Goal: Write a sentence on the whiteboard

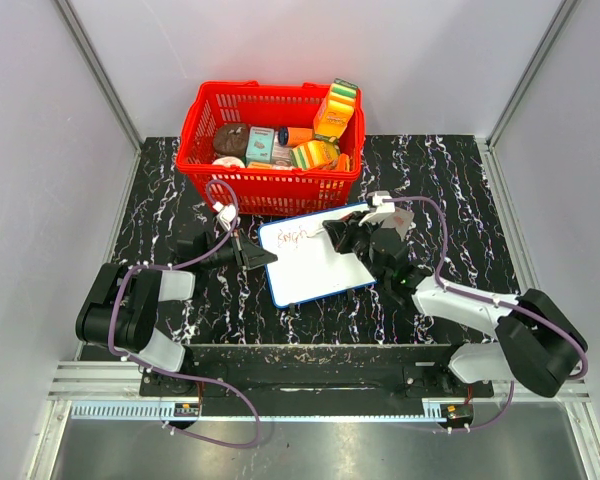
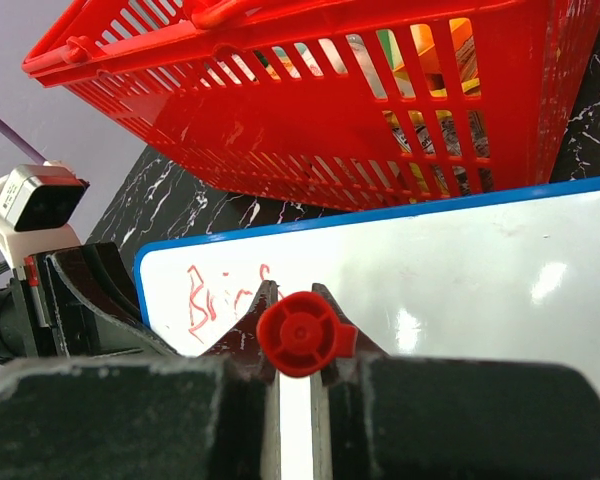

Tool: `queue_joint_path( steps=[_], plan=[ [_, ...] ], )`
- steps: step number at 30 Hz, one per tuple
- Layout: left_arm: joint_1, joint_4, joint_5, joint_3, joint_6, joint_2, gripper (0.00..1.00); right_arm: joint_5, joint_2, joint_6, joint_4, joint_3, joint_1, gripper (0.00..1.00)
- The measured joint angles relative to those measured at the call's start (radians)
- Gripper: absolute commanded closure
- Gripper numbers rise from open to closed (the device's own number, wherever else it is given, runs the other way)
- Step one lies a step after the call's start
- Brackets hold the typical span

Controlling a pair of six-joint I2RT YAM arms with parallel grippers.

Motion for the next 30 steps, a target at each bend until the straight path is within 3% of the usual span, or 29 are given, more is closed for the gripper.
queue_joint_path(
  steps=[30],
  plan=[
    [-0.004, -0.001, 0.001, 0.005, 0.001, 0.000, 1.00, -0.030, 0.019, 0.018, 0.027, 0.022, -0.042, 1.00]
  ],
)
